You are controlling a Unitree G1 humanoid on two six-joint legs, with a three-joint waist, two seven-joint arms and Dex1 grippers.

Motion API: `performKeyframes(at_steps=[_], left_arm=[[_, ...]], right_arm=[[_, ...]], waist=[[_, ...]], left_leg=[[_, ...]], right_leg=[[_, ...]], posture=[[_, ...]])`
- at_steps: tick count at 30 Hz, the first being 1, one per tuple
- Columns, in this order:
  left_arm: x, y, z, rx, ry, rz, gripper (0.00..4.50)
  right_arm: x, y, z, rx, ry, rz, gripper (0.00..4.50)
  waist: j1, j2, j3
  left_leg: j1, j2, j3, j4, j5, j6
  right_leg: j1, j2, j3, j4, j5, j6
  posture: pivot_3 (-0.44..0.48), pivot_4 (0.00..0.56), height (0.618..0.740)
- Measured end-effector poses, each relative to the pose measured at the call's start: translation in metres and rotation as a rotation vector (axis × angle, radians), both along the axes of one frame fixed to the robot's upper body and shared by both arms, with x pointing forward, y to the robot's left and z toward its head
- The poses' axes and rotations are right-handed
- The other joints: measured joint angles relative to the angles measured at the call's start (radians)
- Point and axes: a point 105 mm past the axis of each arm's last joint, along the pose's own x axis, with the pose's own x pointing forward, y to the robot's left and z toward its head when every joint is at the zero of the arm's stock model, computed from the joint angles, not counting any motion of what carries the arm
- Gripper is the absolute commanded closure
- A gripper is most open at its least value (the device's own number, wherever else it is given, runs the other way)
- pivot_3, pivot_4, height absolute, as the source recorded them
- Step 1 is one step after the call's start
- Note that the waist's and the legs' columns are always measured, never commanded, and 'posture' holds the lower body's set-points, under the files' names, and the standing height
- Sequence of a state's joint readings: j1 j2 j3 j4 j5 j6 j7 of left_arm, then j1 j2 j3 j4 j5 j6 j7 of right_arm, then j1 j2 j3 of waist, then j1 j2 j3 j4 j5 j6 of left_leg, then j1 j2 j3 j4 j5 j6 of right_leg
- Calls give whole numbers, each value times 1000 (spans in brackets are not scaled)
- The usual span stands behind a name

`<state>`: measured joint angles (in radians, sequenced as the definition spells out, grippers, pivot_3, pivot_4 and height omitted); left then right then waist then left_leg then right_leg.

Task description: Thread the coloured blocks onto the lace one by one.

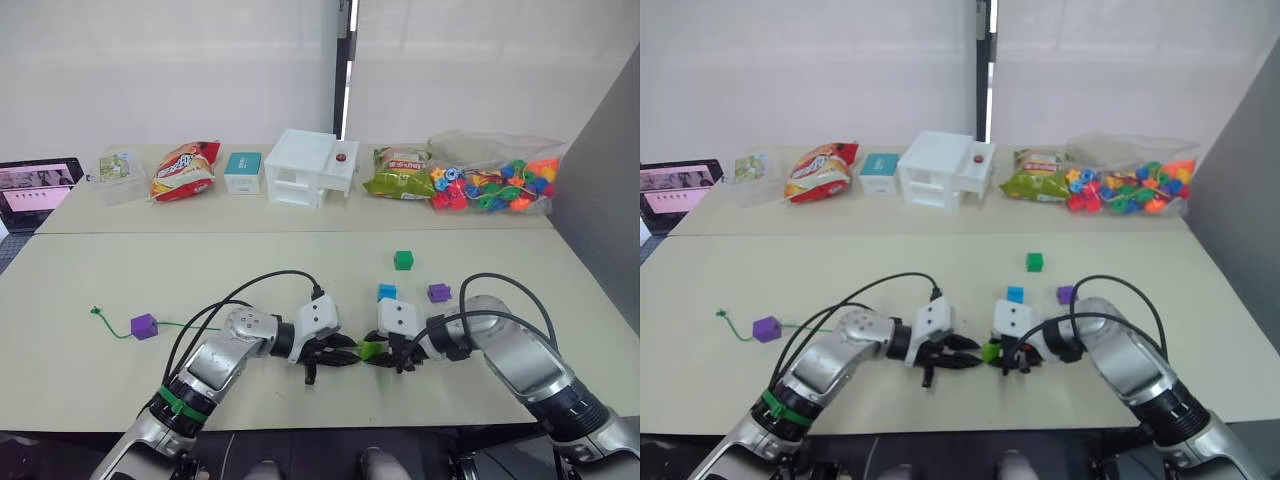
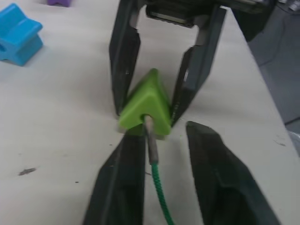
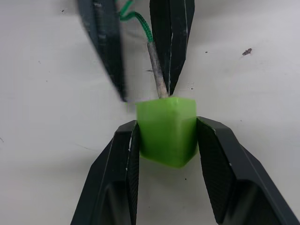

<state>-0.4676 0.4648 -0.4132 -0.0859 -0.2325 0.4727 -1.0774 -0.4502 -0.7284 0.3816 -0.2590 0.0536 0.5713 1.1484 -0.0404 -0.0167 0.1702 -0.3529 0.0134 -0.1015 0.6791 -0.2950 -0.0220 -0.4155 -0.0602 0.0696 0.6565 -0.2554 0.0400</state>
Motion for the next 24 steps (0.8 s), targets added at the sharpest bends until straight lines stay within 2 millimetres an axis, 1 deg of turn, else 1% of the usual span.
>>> performKeyframes(at_steps=[1, 4, 9, 13, 16, 20, 21, 22, 24], left_arm=[[0, 4, 1, 9, -5, 2, 1860], [4, 13, 4, 15, -24, 26, 1860], [8, 22, 8, 12, -45, 55, 1860], [6, 38, -1, 44, -40, 75, 1860], [2, 43, -7, 62, -18, 73, 1860], [2, 43, -8, 64, -15, 72, 3003], [1, 42, -9, 63, -16, 70, 3430], [1, 41, -9, 63, -16, 68, 3664], [2, 39, -11, 55, -18, 68, 4336]], right_arm=[[0, 0, 0, 0, -1, 0, 3199], [0, 0, 0, 1, -3, -1, 3199], [0, 0, 0, 1, -4, -2, 3199], [0, 0, 0, 2, -6, -5, 3199], [0, 0, 0, 1, -6, -7, 3199], [0, 0, 0, -1, -1, -16, 3199], [0, 0, 0, -2, 0, -17, 3199], [0, 0, 0, -4, 0, -19, 3199], [-1, 0, 1, -12, 1, -19, 3199]], waist=[[0, 0, 0], [0, 0, 0], [-1, 0, 0], [-1, 0, 0], [-1, 0, 0], [-1, 0, 0], [-1, 0, 0], [-1, 0, 0], [0, 0, 0]], left_leg=[[0, 0, 0, 0, 0, 0], [0, 0, 0, 0, 0, 0], [0, 0, 0, 0, 0, 0], [0, 0, 0, 0, 0, 0], [-1, 0, 0, 0, 0, 0], [-1, 0, 0, 0, 0, 0], [-1, 0, 0, 0, 0, 0], [-1, 0, 0, 0, 0, 0], [-1, 0, 0, 0, 0, 0]], right_leg=[[0, 0, 0, 0, 0, 0], [0, 0, 0, 0, 0, 0], [0, 0, 0, 0, 0, 0], [-1, 0, 0, 0, 0, 0], [-1, 0, 0, 0, 0, 0], [-1, 0, 0, 0, 0, 0], [-1, 0, 0, 0, 0, 0], [-1, 0, 0, 0, 0, 0], [-1, 0, 0, 0, 0, 0]], posture=[[0, 150, 740], [0, 150, 740], [0, 150, 740], [0, 150, 740], [0, 150, 740], [0, 150, 740], [0, 150, 740], [0, 150, 740], [0, 150, 740]])
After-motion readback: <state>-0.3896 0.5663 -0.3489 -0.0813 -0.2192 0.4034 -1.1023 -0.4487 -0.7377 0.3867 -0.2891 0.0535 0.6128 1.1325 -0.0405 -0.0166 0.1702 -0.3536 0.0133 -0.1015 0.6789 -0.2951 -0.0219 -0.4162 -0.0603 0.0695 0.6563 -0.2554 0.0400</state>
